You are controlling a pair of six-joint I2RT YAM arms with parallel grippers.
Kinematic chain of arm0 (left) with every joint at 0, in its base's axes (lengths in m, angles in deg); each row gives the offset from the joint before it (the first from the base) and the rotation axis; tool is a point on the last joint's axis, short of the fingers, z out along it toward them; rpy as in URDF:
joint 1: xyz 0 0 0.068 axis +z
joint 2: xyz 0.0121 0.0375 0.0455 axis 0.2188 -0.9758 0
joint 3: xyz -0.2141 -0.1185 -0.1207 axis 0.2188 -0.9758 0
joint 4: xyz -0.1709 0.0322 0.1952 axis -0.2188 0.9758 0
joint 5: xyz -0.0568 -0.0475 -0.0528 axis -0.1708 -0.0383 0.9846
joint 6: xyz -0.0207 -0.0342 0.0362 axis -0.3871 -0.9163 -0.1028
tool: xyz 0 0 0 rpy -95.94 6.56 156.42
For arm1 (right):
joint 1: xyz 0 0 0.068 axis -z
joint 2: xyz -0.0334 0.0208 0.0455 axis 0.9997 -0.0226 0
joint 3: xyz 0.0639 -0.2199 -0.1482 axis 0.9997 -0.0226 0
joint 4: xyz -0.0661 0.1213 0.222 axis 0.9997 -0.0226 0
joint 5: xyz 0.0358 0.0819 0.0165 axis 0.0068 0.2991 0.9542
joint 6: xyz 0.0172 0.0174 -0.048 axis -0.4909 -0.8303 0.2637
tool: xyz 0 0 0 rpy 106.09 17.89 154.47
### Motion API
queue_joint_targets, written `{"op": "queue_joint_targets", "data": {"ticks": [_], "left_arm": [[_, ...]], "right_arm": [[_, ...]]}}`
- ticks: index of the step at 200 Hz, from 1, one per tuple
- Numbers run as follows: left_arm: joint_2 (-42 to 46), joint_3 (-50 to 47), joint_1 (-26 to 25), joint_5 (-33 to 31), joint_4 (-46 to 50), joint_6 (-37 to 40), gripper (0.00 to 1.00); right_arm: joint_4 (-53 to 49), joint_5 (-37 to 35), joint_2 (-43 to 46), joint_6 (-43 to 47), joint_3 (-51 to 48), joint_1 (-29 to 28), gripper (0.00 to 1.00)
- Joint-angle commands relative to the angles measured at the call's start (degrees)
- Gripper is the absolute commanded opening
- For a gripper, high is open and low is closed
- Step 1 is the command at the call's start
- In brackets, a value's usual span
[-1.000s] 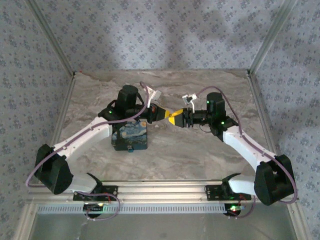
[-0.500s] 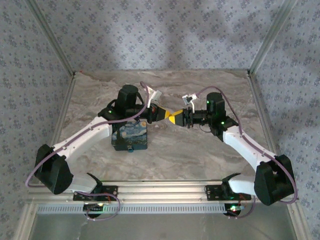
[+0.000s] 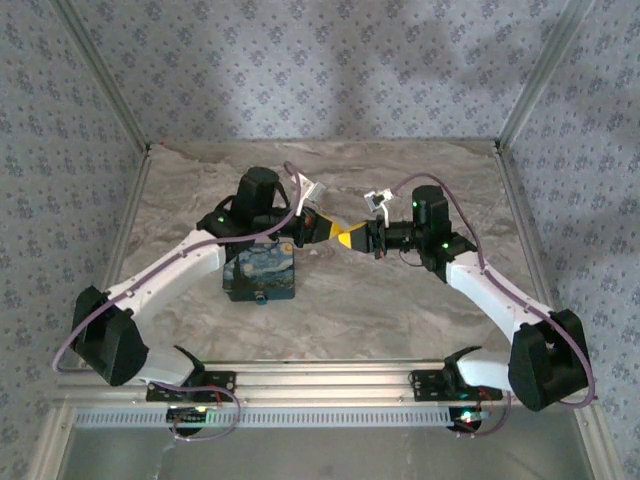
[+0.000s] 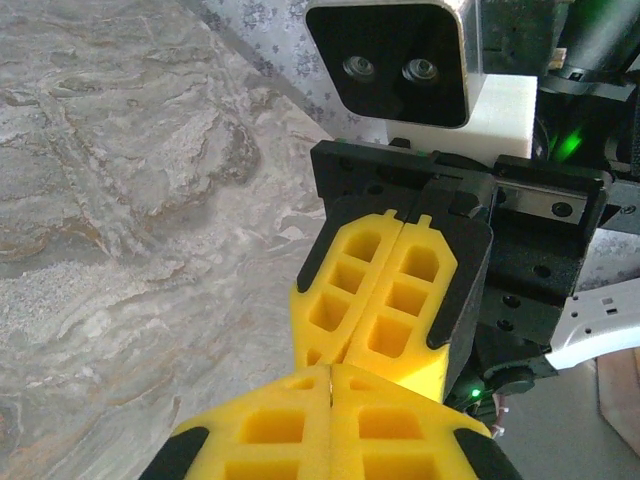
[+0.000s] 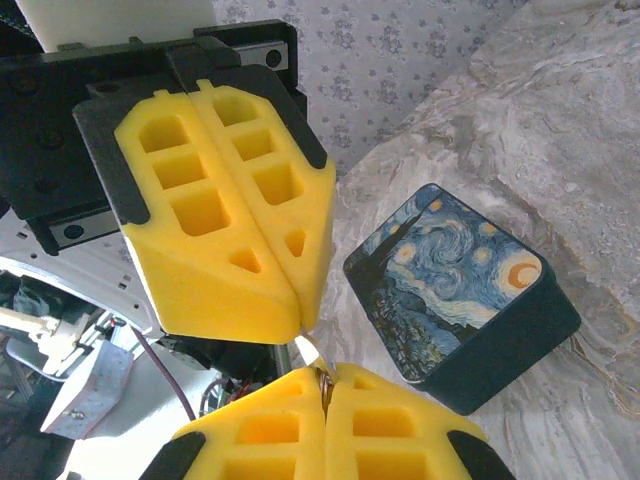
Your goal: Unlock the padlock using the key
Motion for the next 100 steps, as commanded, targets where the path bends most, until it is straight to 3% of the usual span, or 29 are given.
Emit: {"op": "queue_joint_targets", "data": {"ticks": [1, 22, 64, 87, 100], "left_arm": [[-0.01, 2.3, 0.16, 2.28, 1.36, 1.86, 0.08], [0.49, 1.76, 0.57, 0.97, 0.08, 0.57, 0.25], [4.27, -4.03, 2.54, -4.25, -9.9, -7.17, 0.46], [7.53, -7.21, 3.18, -12.07, -9.87, -8.59, 0.58], [9.6, -8.6, 3.24, -19.73, -6.54, -8.57, 0.62]], "right_arm": [[-1.79, -0.92, 0.73, 1.68, 1.69, 0.04, 0.0], [-1.88, -1.58, 0.91, 1.44, 1.58, 0.07, 0.0], [-0.3, -4.31, 1.4, -1.84, 0.34, 0.79, 0.0], [-0.98, -7.48, 1.9, -3.51, -0.4, 0.98, 0.0], [-2.24, -10.46, 2.42, -4.28, -0.88, 1.19, 0.0]]}}
